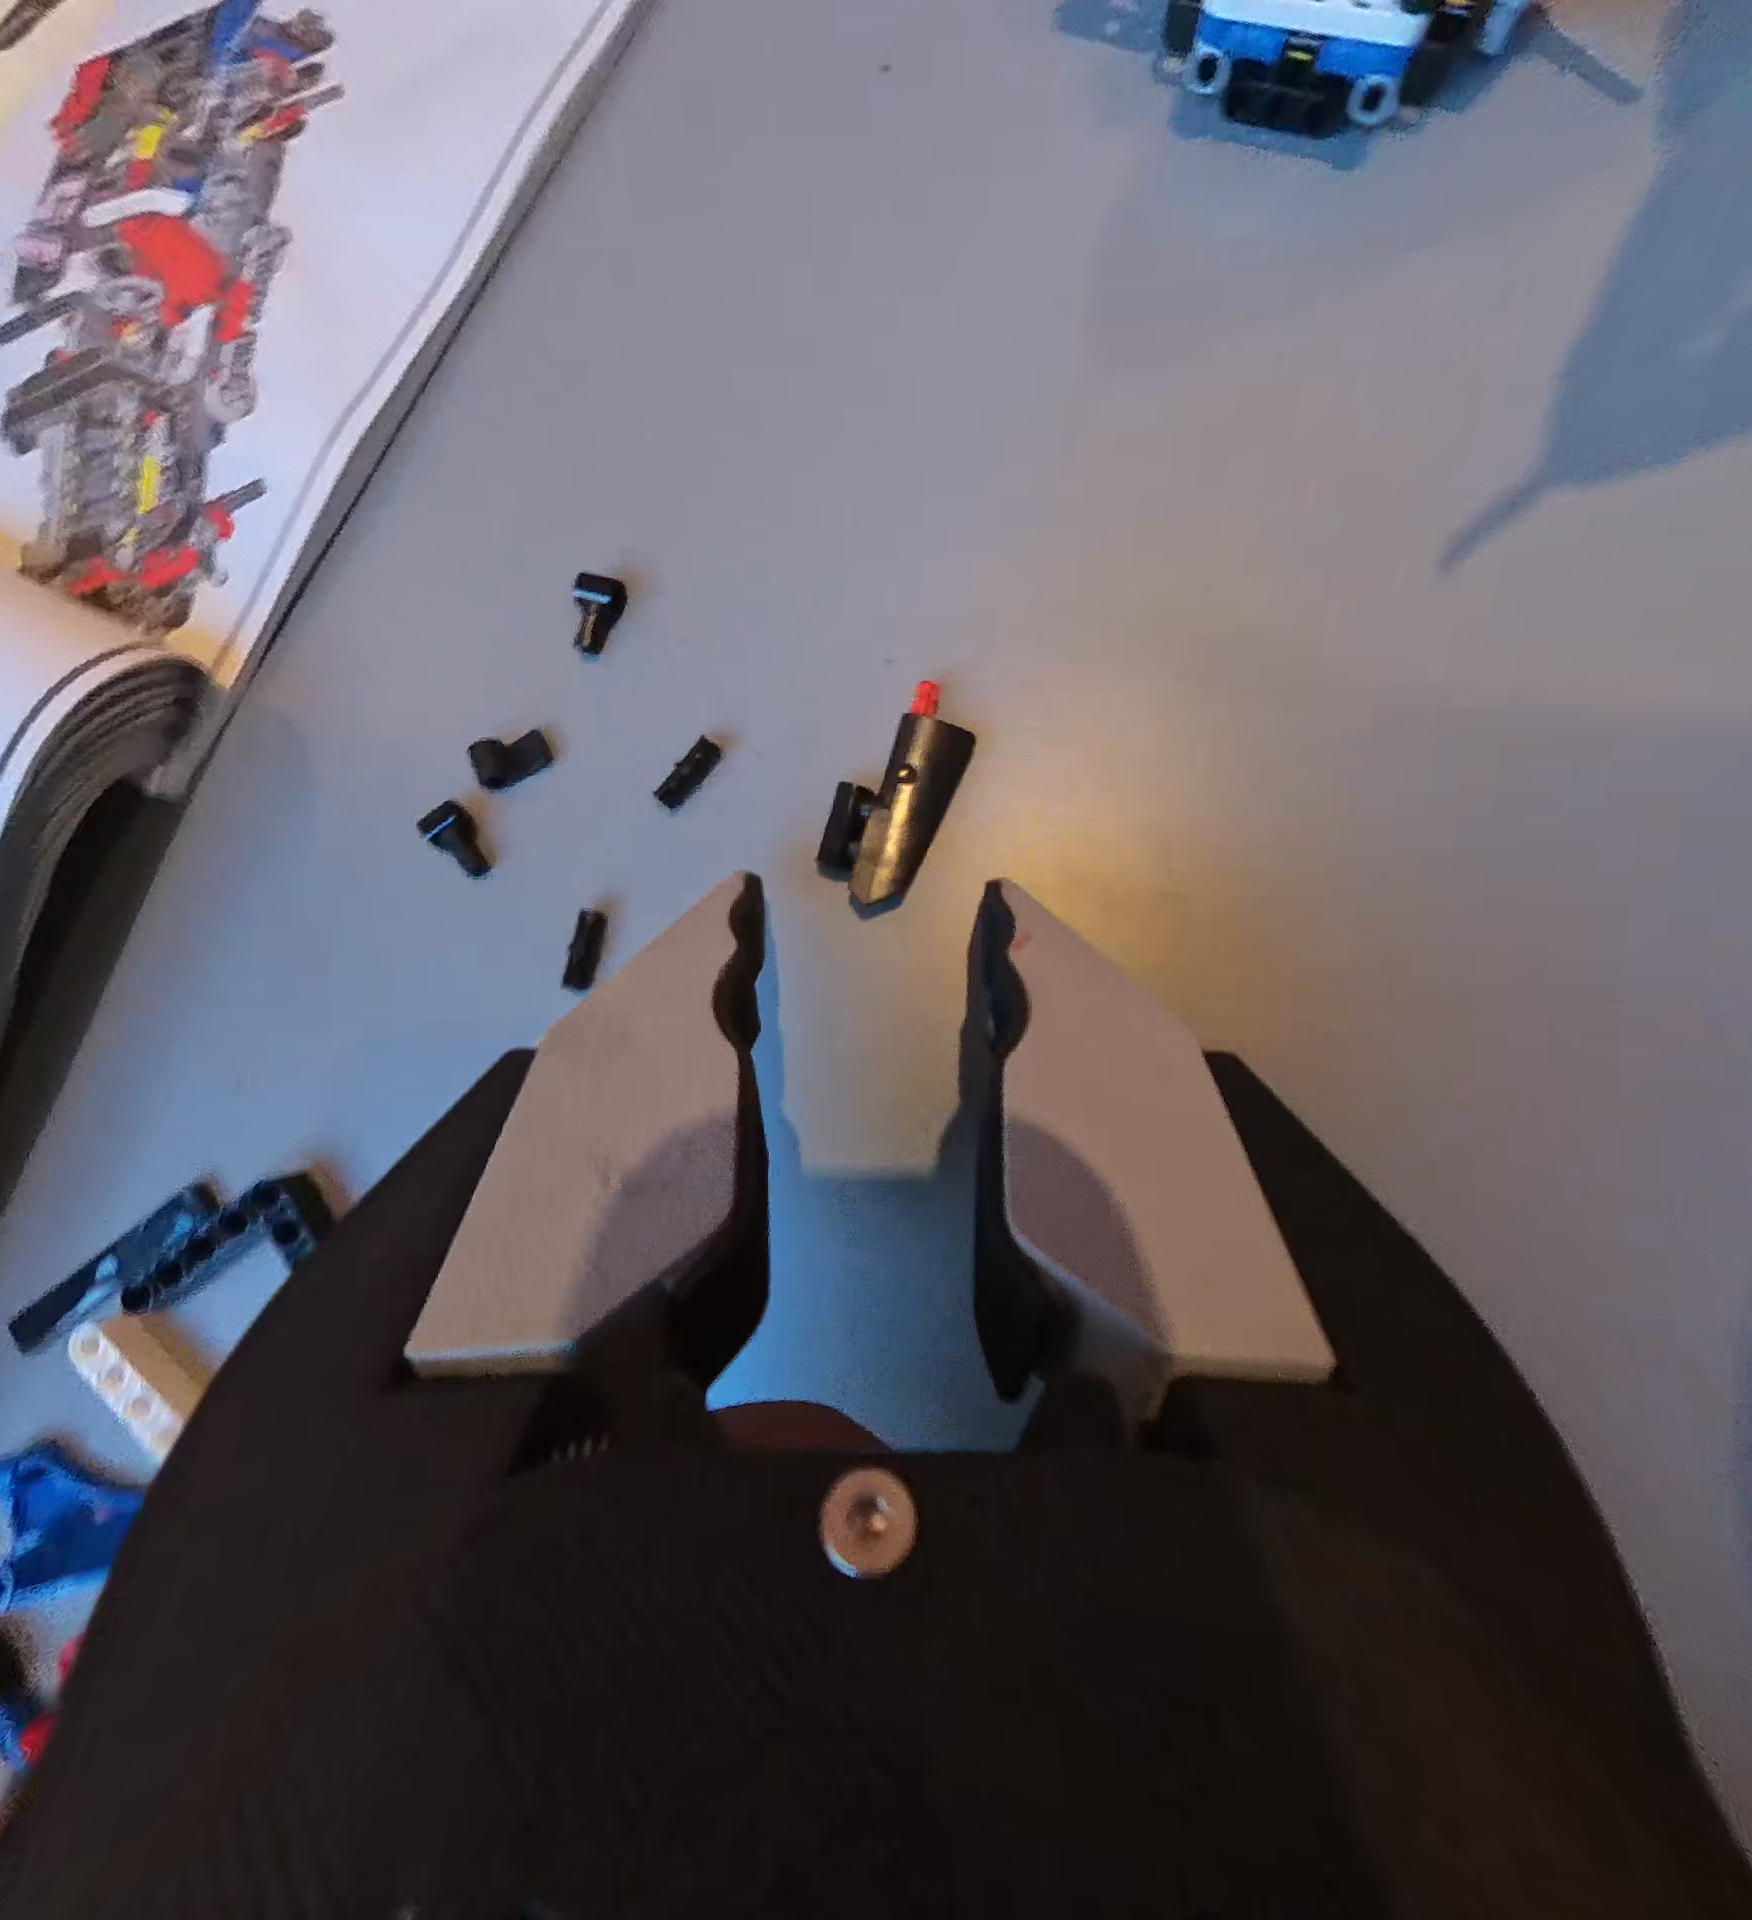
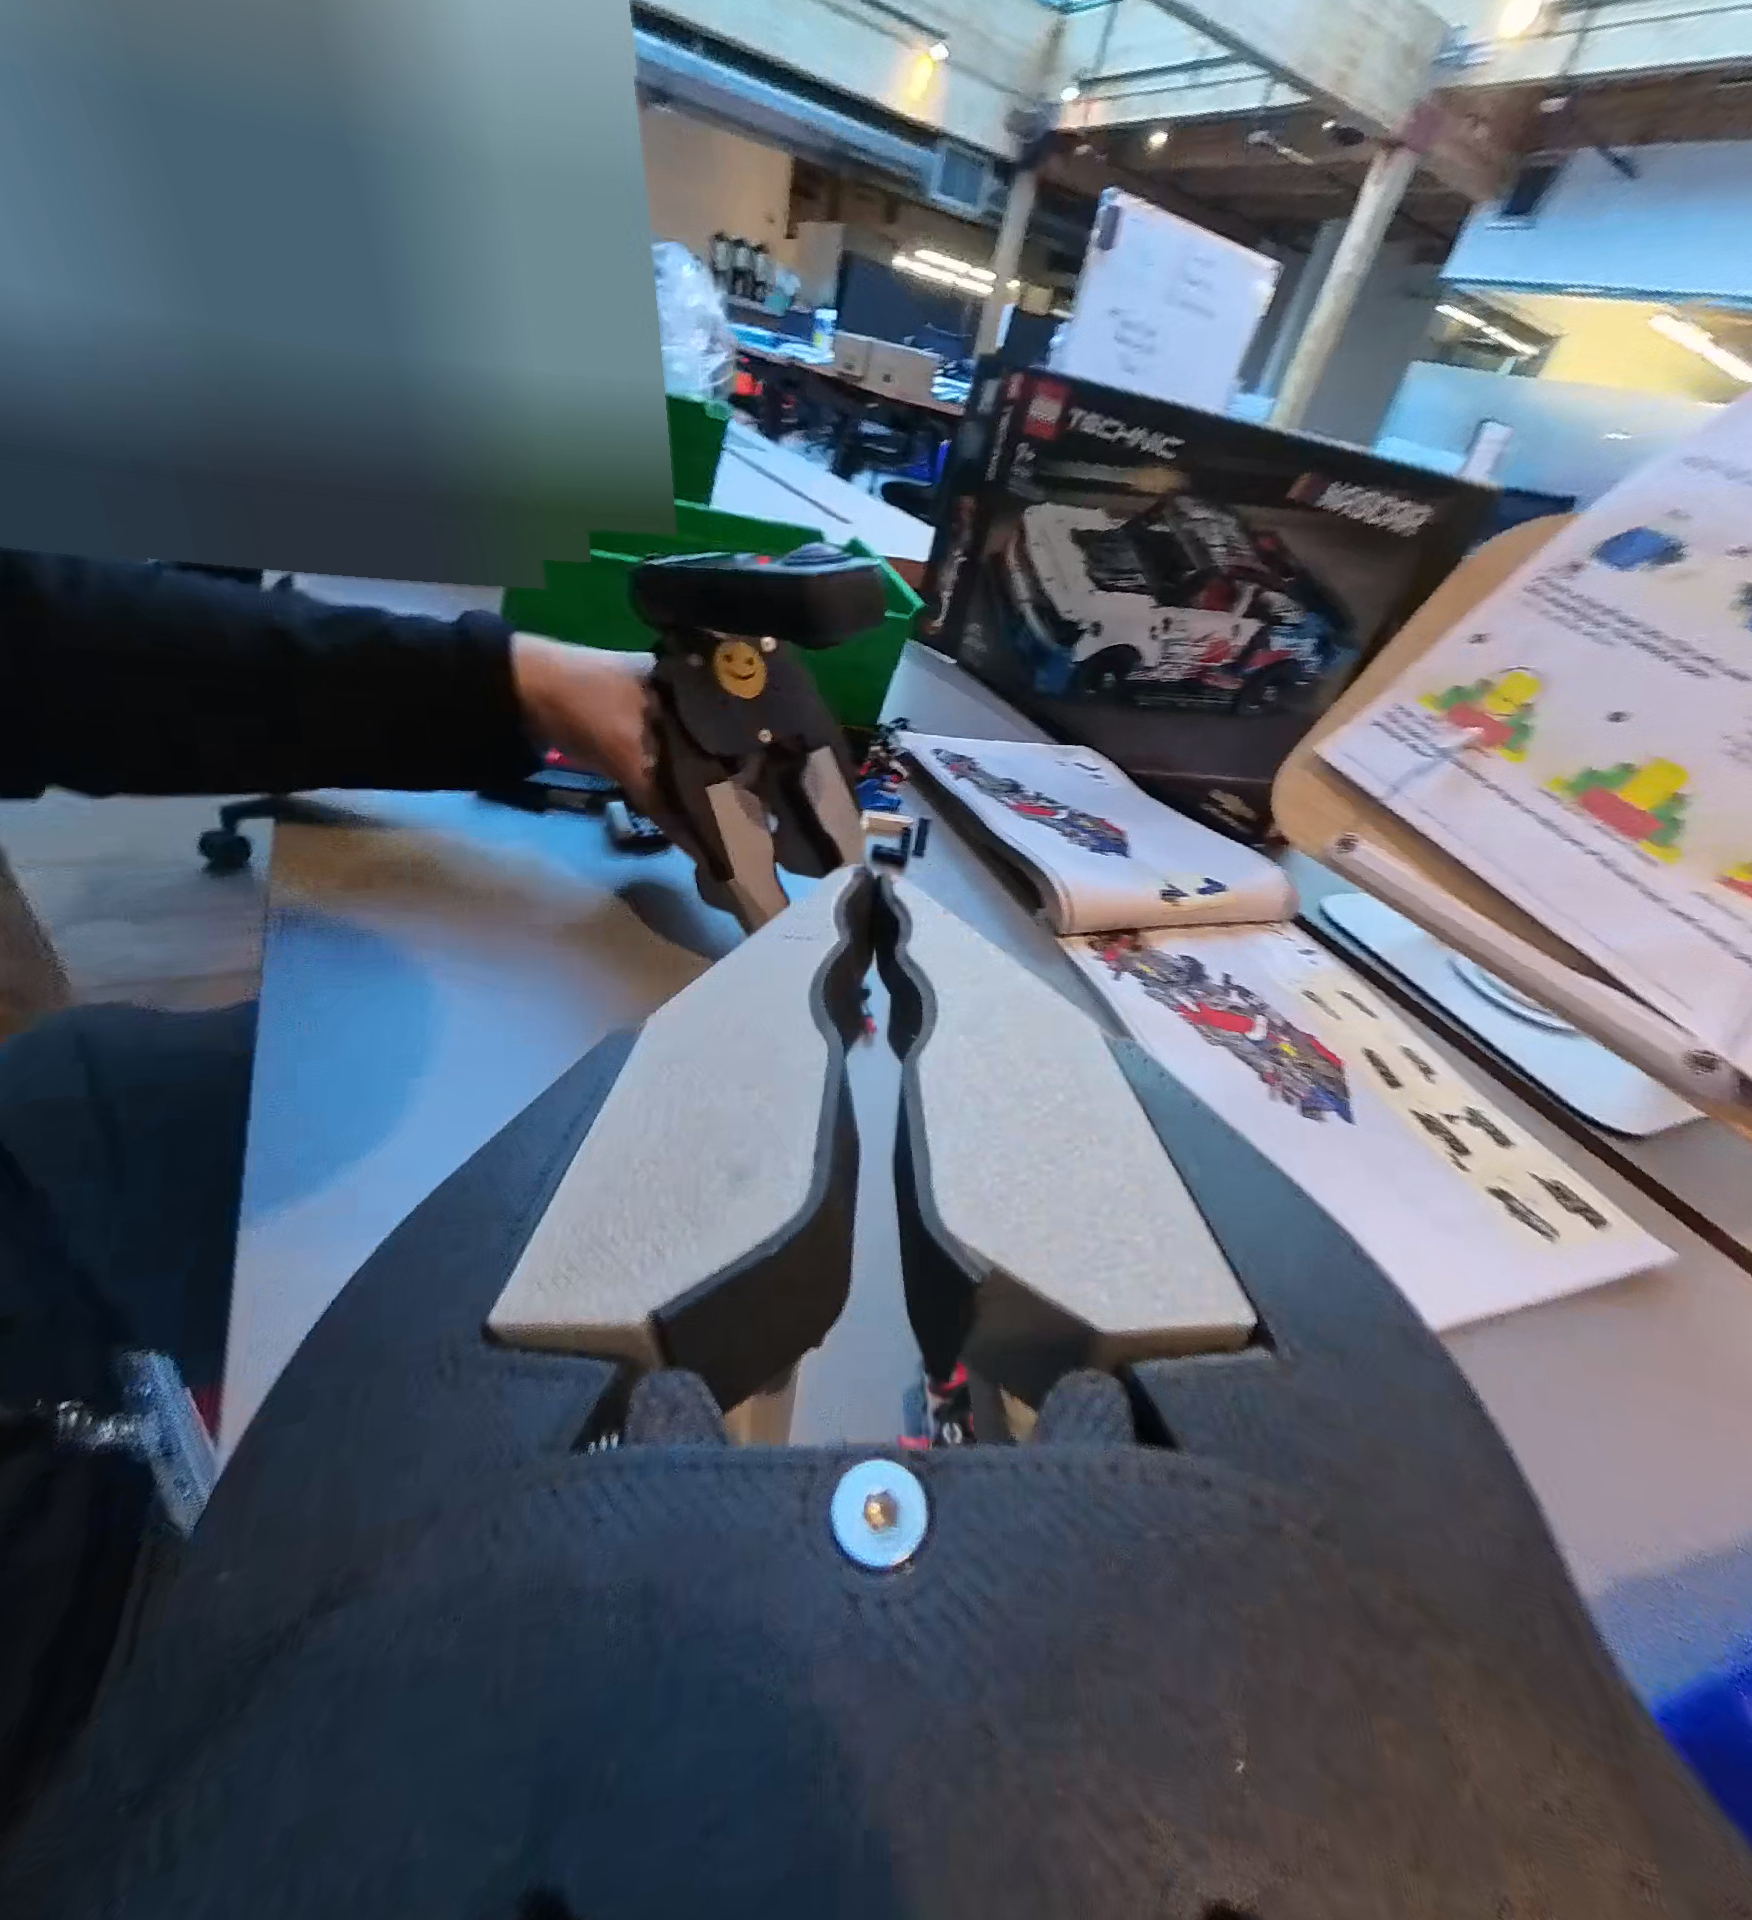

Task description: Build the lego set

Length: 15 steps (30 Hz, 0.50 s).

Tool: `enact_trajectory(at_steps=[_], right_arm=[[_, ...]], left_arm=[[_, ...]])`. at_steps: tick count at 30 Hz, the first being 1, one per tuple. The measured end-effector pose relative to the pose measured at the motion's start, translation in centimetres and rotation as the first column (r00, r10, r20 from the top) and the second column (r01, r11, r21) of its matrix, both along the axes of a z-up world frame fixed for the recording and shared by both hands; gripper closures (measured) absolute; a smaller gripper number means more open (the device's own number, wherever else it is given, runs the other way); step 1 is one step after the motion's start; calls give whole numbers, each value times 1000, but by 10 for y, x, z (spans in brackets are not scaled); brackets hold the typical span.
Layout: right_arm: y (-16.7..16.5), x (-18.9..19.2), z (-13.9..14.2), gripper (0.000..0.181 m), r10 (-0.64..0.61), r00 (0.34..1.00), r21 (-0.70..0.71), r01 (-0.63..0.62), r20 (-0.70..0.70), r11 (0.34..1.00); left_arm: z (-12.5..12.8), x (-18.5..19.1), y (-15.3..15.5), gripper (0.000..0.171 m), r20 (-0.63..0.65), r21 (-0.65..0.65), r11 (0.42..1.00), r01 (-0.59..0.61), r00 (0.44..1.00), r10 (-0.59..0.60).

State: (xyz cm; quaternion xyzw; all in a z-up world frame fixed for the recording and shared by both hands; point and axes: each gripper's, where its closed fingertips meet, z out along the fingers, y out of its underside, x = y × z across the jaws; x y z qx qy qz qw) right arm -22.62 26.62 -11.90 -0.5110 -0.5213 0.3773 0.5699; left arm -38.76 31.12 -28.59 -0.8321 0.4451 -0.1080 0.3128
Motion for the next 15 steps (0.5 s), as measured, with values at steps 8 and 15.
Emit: enact_trajectory(at_steps=[8,15], right_arm=[[-6,-33,-35,181,91,989,223,-116,121,968],[-18,-40,-69,181,-77,948,560,-116,309,820]], left_arm=[[-3,19,-5,149,70,-66,983,171,983,-167],[-2,37,-11,155,84,-71,965,251,966,-245]])
